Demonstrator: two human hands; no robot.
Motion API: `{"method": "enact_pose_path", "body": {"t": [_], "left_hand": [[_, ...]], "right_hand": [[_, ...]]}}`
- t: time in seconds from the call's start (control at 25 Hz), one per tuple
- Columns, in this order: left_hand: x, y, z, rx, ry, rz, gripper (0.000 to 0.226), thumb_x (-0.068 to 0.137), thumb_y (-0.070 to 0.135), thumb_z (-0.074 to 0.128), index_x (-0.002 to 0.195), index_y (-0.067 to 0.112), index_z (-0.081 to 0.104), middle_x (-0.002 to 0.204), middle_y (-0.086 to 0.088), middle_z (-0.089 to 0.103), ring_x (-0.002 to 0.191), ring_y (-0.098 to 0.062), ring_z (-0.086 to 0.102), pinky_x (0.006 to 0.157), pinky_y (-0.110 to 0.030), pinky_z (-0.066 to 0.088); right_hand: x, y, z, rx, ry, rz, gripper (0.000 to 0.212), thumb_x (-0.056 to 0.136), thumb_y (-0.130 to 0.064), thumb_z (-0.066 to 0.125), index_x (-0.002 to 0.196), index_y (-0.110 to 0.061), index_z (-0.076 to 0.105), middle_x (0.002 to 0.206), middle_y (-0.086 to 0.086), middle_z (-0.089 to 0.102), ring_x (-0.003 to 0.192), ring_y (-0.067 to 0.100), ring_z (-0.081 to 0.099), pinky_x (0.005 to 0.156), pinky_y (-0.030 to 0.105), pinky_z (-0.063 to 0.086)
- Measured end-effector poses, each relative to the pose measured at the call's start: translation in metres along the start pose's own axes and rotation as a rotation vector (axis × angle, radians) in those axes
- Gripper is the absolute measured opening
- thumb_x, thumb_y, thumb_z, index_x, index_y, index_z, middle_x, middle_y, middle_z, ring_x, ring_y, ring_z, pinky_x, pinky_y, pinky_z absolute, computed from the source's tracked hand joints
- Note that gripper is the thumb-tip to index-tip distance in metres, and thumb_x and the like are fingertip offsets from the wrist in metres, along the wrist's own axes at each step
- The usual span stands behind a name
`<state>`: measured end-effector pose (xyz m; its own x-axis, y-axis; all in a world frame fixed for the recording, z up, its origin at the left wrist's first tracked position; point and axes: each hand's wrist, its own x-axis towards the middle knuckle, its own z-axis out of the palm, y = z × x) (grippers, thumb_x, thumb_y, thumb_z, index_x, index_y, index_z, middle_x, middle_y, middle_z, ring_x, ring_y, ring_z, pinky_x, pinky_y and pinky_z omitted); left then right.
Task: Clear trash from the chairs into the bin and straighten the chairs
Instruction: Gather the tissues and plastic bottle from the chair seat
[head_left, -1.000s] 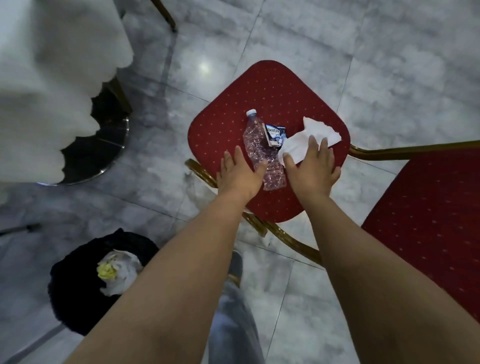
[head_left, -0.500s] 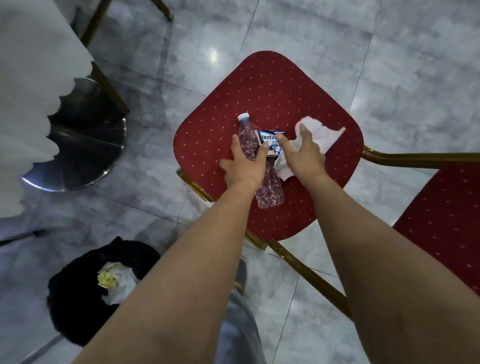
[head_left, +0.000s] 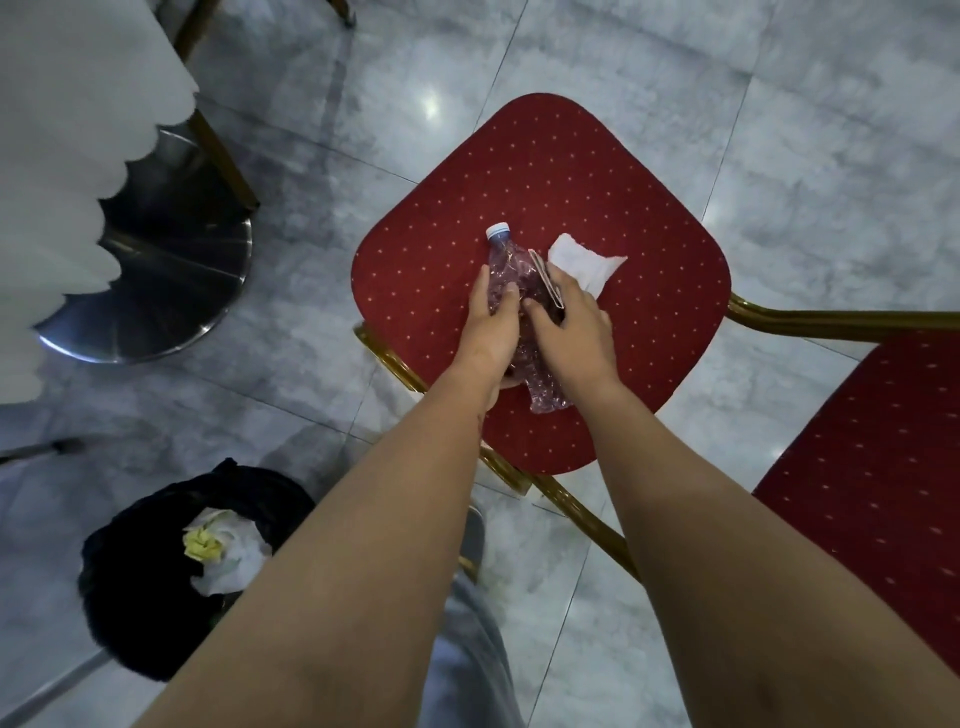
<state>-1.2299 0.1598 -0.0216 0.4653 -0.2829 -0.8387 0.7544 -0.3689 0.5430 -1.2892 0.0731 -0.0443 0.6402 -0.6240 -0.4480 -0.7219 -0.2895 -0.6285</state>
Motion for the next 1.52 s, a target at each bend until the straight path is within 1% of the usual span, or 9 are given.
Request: {"method": "enact_pose_path", "body": {"t": [0.28,0.64,0.84,0.92,1.04,1.24,1.32,1.44,1.52], "left_hand": [[-0.018,-0.019,-0.036,-0.105,-0.014,0.109,0.050,0.100,0.043,0.045,0.145,0.054,0.028,0.149,0.005,0.045,0.126,-0.023,0.052,0.099,-0.049,0.050],[-0.079,-0.079,-0.163,-0.159,0.101,0.134,0.043,0.099,0.048,0.045,0.139,0.058,0.032,0.138,0.000,0.055,0.114,-0.027,0.062,0.092,-0.049,0.054],[-0.115,-0.146,-0.263,-0.209,0.187,0.094,0.047,0.101,0.044,0.042,0.144,0.055,0.026,0.140,-0.008,0.053,0.117,-0.031,0.060,0.093,-0.040,0.050],[-0.130,-0.166,-0.284,-0.229,0.206,0.100,0.050,0.101,0.042,0.042,0.147,0.052,0.023,0.144,-0.009,0.051,0.123,-0.032,0.057,0.103,-0.044,0.047],[-0.156,-0.216,-0.351,-0.301,0.224,0.068,0.052,0.101,0.045,0.041,0.149,0.049,0.019,0.149,-0.001,0.045,0.127,-0.027,0.054,0.106,-0.049,0.044],[-0.168,-0.288,-0.422,-0.359,0.288,-0.014,0.055,0.100,0.051,0.037,0.150,0.051,0.013,0.152,-0.003,0.041,0.131,-0.028,0.049,0.105,-0.050,0.044],[-0.166,-0.305,-0.436,-0.386,0.302,-0.051,0.056,0.101,0.052,0.035,0.152,0.049,0.011,0.153,-0.002,0.039,0.130,-0.027,0.049,0.099,-0.047,0.049],[-0.156,-0.325,-0.448,-0.433,0.288,-0.096,0.056,0.102,0.050,0.033,0.152,0.048,0.008,0.145,-0.001,0.046,0.115,-0.024,0.058,0.076,-0.035,0.054],[-0.145,-0.334,-0.453,-0.446,0.273,-0.104,0.055,0.102,0.052,0.033,0.151,0.050,0.008,0.144,0.001,0.047,0.115,-0.023,0.059,0.072,-0.033,0.054]], "right_hand": [[-0.043,-0.014,0.039,0.035,-0.018,-0.085,0.050,0.092,-0.038,0.040,0.142,-0.039,0.043,0.139,-0.003,0.056,0.121,0.026,0.054,0.105,0.046,0.042],[-0.142,-0.065,0.134,-0.071,-0.129,-0.235,0.048,0.095,-0.034,0.042,0.143,-0.031,0.046,0.137,0.001,0.058,0.125,0.023,0.053,0.106,0.044,0.041],[-0.226,-0.087,0.224,-0.105,-0.252,-0.238,0.046,0.099,-0.037,0.041,0.145,-0.031,0.043,0.139,0.002,0.057,0.125,0.024,0.054,0.104,0.043,0.044],[-0.244,-0.086,0.241,-0.092,-0.280,-0.217,0.047,0.101,-0.033,0.043,0.147,-0.028,0.041,0.143,0.003,0.054,0.128,0.024,0.051,0.104,0.036,0.041],[-0.301,-0.094,0.302,-0.126,-0.401,-0.210,0.050,0.101,-0.034,0.043,0.150,-0.027,0.036,0.145,0.004,0.052,0.131,0.025,0.049,0.100,0.032,0.039],[-0.355,-0.083,0.385,-0.167,-0.554,-0.141,0.055,0.099,-0.041,0.044,0.152,-0.032,0.031,0.141,0.004,0.055,0.126,0.026,0.054,0.102,0.037,0.044],[-0.359,-0.076,0.406,-0.193,-0.592,-0.124,0.056,0.098,-0.045,0.044,0.152,-0.032,0.031,0.142,0.003,0.055,0.126,0.025,0.054,0.104,0.038,0.044],[-0.355,-0.066,0.430,-0.208,-0.619,-0.099,0.056,0.097,-0.044,0.045,0.150,-0.035,0.031,0.143,0.000,0.053,0.125,0.022,0.054,0.102,0.035,0.044],[-0.346,-0.060,0.441,-0.213,-0.626,-0.099,0.055,0.098,-0.041,0.047,0.150,-0.037,0.030,0.144,-0.001,0.052,0.125,0.022,0.053,0.095,0.029,0.042]]}}
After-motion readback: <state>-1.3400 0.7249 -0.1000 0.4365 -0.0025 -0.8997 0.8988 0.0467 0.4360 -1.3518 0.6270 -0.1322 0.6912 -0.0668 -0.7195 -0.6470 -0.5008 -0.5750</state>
